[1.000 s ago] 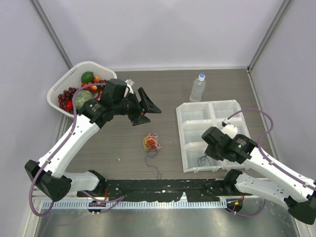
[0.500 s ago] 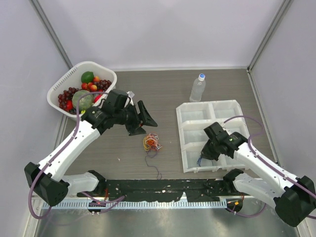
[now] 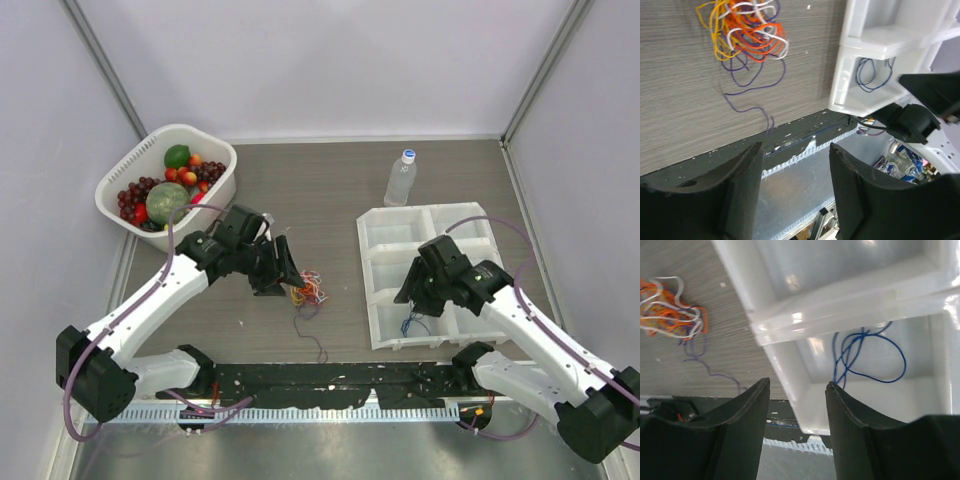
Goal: Untangle the cables
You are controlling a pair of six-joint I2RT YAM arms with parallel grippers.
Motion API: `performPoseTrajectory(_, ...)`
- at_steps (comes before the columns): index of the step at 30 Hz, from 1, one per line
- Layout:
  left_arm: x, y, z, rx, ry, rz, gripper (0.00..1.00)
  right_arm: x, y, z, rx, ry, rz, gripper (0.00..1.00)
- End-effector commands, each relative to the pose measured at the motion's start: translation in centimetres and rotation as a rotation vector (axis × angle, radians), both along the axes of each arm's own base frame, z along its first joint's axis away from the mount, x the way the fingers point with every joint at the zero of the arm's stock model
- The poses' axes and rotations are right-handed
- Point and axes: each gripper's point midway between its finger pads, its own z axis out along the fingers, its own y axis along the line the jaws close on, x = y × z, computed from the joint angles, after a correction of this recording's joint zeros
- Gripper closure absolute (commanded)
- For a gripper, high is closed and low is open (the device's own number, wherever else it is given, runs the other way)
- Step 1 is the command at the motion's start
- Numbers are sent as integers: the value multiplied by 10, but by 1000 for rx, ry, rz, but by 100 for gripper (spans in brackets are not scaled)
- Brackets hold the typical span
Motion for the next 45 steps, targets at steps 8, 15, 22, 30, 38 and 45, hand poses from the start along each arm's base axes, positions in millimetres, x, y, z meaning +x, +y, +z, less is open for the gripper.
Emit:
performPoseTrajectory(8,0,5,-70,55,12,-18,53,43,79,105,342,-384,370,45)
performPoseTrajectory(15,13,4,-109,145,-42,-122,38,72,134,113,456,-422,440,45)
performPoseTrajectory(22,12,-11,-118,123,-129,-240,37,62,152,104,466,-386,502,45)
performPoseTrajectory(30,-17,-25,-130,48,-108,-271,38,53,141,103,472,-398,463,45)
performPoseTrajectory(38,-17,-38,-129,7,-148,-287,46,48,140,96,492,-381,448,46)
performPoseTrajectory(45,-20,-40,-125,27,-131,-284,75,48,141,90,483,-366,446,46)
